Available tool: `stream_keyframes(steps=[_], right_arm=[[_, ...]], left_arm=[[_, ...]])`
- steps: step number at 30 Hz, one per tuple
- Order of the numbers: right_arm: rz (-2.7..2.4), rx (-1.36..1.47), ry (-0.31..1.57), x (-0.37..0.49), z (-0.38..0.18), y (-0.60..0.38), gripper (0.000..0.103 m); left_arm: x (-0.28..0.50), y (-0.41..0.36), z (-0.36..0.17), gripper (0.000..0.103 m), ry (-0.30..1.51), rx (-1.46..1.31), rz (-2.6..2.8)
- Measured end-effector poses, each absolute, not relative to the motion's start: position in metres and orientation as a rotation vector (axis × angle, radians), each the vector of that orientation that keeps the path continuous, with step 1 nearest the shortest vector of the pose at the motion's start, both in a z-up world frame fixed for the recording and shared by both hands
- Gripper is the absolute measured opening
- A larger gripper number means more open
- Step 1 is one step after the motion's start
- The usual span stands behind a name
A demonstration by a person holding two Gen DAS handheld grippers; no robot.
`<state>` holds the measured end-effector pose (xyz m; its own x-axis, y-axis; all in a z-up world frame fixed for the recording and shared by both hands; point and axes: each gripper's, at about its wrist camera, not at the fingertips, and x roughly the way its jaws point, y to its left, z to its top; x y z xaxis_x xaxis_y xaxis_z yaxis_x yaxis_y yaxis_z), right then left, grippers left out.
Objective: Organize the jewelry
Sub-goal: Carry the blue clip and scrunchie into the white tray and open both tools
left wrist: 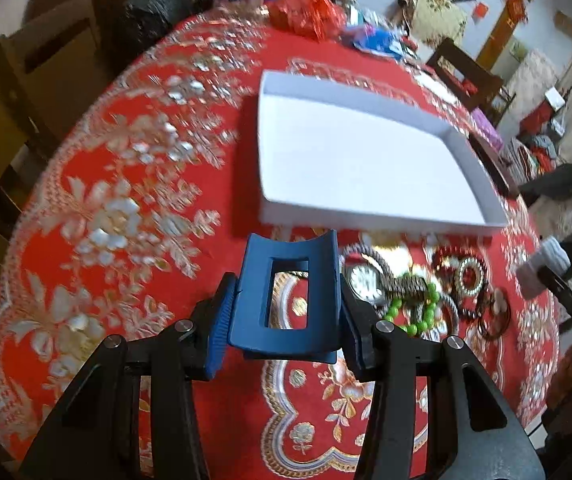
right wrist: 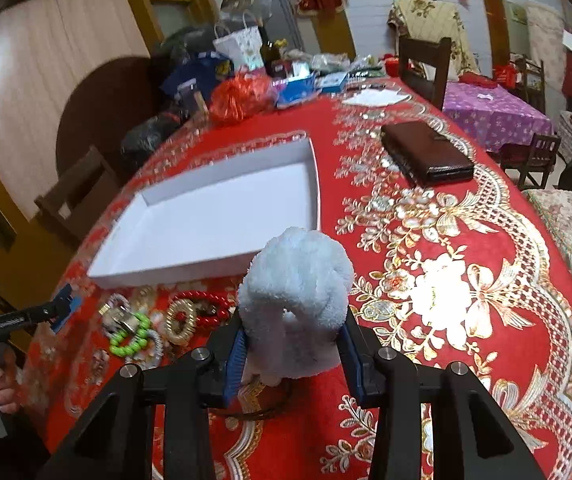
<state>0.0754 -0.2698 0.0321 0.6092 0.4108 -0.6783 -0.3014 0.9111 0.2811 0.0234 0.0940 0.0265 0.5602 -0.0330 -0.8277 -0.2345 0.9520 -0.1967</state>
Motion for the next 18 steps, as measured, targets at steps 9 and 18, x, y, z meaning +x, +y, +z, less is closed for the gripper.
stream_keyframes(steps=[9, 18], right_arm=[[0.412, 0.168, 0.806, 0.073, 0.035, -0.274, 0.04], [0.417, 0.125, 0.81, 0.08, 0.036, -0.247, 0.04]], left_arm=[[0.022, 0.081, 0.028, 0.046, 0.953, -0.289, 0.044], [0.028, 0.068, 0.03, 0.046, 0.935, -0.271, -0.007]])
